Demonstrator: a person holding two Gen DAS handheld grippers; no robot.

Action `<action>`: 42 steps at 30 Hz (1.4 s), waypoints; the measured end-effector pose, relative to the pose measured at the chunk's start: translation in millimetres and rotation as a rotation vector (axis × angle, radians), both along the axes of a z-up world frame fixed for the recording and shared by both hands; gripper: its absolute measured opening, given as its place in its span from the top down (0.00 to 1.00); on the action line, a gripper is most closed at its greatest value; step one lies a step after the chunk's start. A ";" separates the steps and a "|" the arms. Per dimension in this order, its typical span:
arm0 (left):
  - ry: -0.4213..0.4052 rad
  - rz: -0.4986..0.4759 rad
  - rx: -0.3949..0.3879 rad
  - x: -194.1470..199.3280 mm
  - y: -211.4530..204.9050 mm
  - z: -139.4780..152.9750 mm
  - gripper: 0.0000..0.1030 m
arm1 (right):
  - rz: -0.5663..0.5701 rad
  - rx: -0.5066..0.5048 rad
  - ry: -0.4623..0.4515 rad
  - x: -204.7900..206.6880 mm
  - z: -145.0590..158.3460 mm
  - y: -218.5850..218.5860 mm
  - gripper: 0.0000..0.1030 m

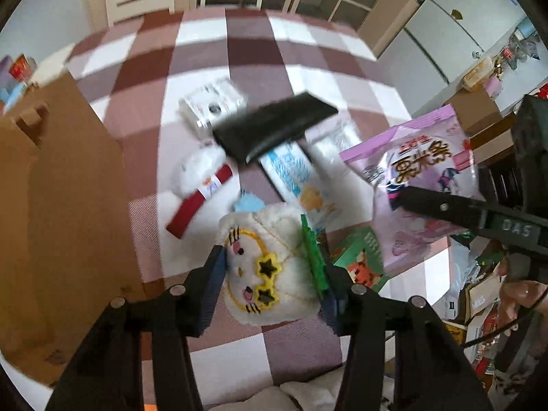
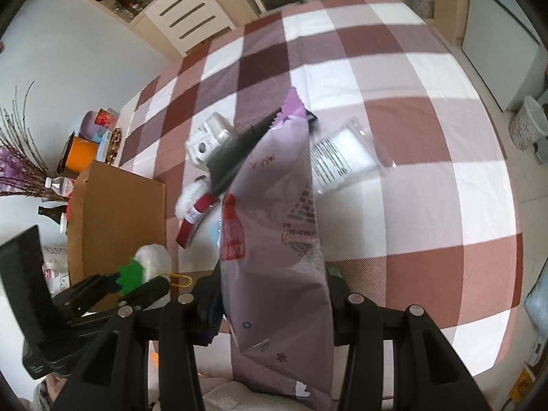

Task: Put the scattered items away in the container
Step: 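Carry the plush doll with the left tool over the box while the right tool carries the snack bag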

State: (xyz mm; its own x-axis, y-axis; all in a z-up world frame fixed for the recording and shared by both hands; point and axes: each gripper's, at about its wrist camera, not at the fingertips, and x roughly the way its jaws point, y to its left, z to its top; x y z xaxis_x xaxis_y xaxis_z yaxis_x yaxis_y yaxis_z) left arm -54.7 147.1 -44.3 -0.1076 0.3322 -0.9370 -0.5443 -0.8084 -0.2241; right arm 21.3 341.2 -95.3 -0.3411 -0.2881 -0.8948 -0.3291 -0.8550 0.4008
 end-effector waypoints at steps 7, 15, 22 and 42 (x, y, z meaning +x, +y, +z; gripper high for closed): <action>0.071 0.049 0.037 -6.2 -31.7 55.5 0.51 | 0.058 0.024 0.057 -13.0 35.8 -21.1 0.55; 0.131 0.153 0.090 -23.2 -81.6 98.3 0.51 | 0.153 0.037 0.124 -42.9 72.4 -63.1 0.55; 0.190 0.259 0.103 -35.8 -137.1 121.7 0.51 | 0.246 0.047 0.173 -70.6 99.7 -110.3 0.55; 0.170 0.422 0.069 -55.6 -239.2 108.4 0.51 | 0.521 0.065 0.203 -127.9 125.3 -252.1 0.55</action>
State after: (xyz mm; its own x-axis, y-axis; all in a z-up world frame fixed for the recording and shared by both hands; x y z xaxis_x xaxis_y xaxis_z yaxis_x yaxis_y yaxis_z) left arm -110.3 -92.1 64.1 -0.3970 0.2874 -0.8717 -0.2046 -0.9535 -0.2212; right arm -106.6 89.1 30.0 -0.3358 -0.4112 -0.8474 0.2214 -0.9089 0.3533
